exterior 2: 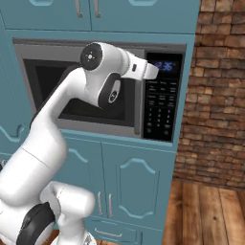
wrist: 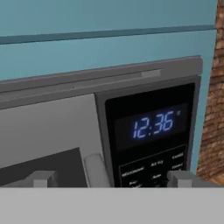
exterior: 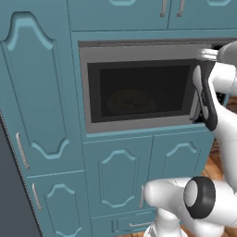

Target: Pick the potato from the counter and place it in the microwave. Then turn on the microwave.

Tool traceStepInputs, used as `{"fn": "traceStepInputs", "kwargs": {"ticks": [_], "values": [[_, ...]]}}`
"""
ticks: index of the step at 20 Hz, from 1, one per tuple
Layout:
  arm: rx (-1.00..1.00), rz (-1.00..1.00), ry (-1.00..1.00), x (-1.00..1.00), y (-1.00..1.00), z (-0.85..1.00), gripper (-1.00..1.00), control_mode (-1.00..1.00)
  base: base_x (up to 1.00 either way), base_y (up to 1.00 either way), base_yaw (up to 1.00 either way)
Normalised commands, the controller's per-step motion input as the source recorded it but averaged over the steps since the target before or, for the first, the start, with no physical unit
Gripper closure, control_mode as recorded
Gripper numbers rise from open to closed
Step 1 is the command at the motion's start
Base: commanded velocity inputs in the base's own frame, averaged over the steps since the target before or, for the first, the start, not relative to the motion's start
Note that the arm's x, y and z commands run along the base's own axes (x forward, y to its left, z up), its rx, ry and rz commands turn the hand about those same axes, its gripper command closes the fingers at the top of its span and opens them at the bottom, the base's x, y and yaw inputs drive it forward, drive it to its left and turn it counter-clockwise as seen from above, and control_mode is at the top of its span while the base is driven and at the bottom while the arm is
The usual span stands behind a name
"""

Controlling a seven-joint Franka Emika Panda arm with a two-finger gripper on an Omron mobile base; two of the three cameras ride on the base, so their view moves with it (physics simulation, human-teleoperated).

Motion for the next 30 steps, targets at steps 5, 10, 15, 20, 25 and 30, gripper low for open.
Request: {"fn": "traceStepInputs", "kwargs": {"ticks": [5,10,15,20,25,30], "values": [[0.07,0.0,0.02,-0.49,-0.13,0.0,-1.0,-1.0,0.0,0.0,0.0],[0.13,0.0,0.11,-0.33,-0.1,-0.01,-1.0,-1.0,0.0,0.0,0.0],[0.14,0.0,0.07,-0.25,-0.03,-0.07,-1.0,-1.0,0.0,0.0,0.0],[0.19,-0.01,0.12,-0.15,0.0,-0.13,-1.0,-1.0,0.0,0.0,0.0],[0.19,0.0,0.04,-0.21,0.0,-0.19,-1.0,-1.0,0.0,0.0,0.0],[0.1,-0.05,-0.03,-0.29,-0.06,-0.26,-1.0,-1.0,0.0,0.0,0.0]]}}
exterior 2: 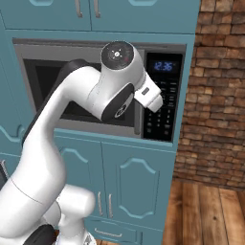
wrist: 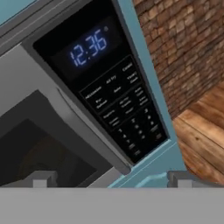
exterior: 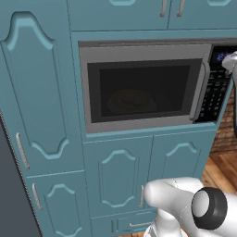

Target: Pick the potato from the counter and place it in the microwave. Then turn on the microwave.

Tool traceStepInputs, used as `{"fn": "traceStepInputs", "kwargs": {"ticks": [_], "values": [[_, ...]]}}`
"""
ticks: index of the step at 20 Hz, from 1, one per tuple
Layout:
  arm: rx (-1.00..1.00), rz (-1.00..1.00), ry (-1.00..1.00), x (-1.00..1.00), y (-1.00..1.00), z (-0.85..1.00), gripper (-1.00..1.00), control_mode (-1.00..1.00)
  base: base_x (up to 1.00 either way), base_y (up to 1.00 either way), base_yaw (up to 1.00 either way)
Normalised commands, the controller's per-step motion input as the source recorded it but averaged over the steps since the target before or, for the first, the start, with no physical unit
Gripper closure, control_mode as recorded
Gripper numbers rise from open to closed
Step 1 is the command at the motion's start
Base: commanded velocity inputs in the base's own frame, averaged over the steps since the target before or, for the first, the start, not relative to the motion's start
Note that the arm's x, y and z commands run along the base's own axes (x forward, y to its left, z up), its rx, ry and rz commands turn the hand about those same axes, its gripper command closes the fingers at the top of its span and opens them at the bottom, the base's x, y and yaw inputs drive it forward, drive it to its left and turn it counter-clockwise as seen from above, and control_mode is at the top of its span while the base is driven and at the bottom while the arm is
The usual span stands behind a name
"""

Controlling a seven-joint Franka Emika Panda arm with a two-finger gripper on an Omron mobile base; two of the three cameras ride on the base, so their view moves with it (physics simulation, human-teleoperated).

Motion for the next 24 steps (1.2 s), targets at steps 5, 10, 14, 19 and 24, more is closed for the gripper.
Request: {"fn": "traceStepInputs", "kwargs": {"ticks": [5,10,14,19,24], "values": [[0.09,-0.06,-0.02,-0.27,-0.06,-0.49,-1.0,-1.0,0.0,0.0,0.0],[0.2,-0.14,0.0,-0.05,-0.01,-0.42,-1.0,-1.0,0.0,0.0,0.0],[0.27,-0.17,0.01,0.0,-0.08,-0.28,-1.0,-1.0,0.0,0.0,0.0],[0.35,-0.14,0.12,0.0,-0.14,-0.22,-1.0,-1.0,0.0,0.0,0.0],[0.32,-0.06,0.06,0.0,-0.12,-0.26,-1.0,-1.0,0.0,0.0,0.0]]}}
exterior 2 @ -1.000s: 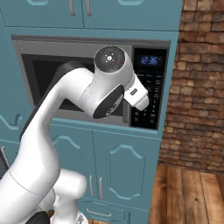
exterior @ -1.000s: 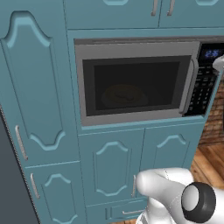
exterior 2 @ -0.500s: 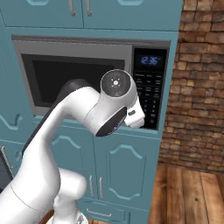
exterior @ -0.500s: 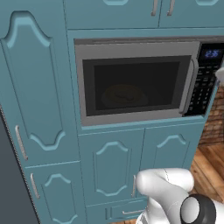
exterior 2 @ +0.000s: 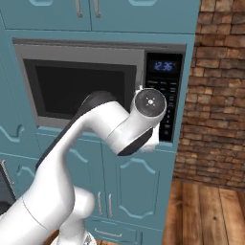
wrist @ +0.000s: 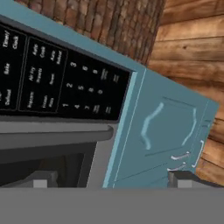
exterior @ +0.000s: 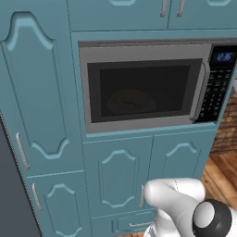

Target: Pick the potato from the counter and place it in the microwave. Then turn on the microwave.

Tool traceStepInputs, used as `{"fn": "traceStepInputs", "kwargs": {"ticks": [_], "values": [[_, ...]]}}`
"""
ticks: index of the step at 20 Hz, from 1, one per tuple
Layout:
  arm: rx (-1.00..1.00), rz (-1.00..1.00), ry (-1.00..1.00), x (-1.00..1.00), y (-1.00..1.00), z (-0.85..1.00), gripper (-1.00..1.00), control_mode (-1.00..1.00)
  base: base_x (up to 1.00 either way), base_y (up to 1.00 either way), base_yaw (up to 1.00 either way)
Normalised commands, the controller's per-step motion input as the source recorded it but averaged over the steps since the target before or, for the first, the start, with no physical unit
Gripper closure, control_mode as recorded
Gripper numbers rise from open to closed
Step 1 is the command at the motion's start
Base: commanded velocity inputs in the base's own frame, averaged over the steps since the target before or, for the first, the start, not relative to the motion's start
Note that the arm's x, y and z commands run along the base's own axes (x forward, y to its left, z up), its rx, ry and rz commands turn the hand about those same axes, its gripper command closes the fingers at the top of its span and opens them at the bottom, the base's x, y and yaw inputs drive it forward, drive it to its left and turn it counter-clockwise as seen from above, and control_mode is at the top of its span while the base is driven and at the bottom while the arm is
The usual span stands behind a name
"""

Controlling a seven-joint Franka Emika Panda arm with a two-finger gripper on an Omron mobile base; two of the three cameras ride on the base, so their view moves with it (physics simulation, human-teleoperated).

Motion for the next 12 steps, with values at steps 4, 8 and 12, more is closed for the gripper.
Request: {"fn": "traceStepInputs", "kwargs": {"ticks": [4,8,12], "values": [[0.18,-0.01,0.0,0.0,-0.06,-0.35,-1.0,-1.0,0.0,0.0,0.0],[0.18,-0.01,0.0,0.01,0.01,-0.42,-1.0,-1.0,0.0,0.0,0.0],[0.21,-0.06,-0.03,0.05,0.08,-0.43,-1.0,-1.0,0.0,0.0,0.0]]}}
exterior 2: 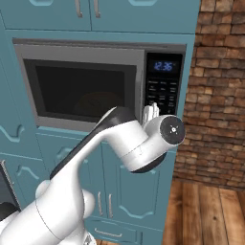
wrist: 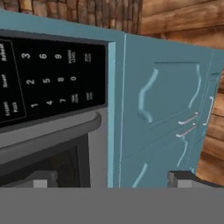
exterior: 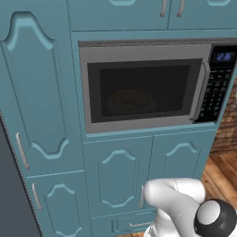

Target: Pick the potato from the counter and place it in the microwave. Then turn on the microwave.

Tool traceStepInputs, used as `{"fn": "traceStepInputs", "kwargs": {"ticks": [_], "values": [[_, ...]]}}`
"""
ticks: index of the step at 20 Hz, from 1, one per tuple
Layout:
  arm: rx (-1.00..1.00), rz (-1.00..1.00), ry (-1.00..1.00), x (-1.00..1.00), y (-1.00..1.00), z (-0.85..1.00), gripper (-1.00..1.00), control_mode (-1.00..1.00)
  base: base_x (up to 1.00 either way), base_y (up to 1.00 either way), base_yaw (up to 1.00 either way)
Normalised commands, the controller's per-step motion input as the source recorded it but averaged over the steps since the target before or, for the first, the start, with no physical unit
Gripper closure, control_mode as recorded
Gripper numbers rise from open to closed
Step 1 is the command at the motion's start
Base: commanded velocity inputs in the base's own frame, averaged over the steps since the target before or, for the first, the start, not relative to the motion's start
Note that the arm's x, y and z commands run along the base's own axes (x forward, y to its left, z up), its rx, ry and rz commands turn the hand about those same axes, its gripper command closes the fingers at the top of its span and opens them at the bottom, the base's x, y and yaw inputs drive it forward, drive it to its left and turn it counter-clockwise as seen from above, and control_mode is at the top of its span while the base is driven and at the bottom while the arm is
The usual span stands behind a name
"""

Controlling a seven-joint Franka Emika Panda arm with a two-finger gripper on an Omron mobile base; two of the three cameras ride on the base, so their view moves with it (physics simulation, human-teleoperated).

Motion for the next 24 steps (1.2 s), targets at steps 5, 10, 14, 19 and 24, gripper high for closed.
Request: {"fn": "traceStepInputs", "kwargs": {"ticks": [5,10,14,19,24], "values": [[0.19,-0.06,-0.03,0.09,0.03,-0.34,-1.0,-1.0,0.0,0.0,0.0],[0.04,0.0,0.0,0.15,0.02,-0.26,-1.0,-1.0,0.0,0.0,0.0],[0.0,0.0,0.0,0.19,0.06,-0.28,-1.0,-1.0,0.0,0.0,0.0],[0.01,0.0,-0.01,0.23,0.07,-0.3,-1.0,-1.0,0.0,0.0,0.0],[0.04,0.0,-0.04,0.23,0.05,-0.28,-1.0,-1.0,0.0,0.0,0.0]]}}
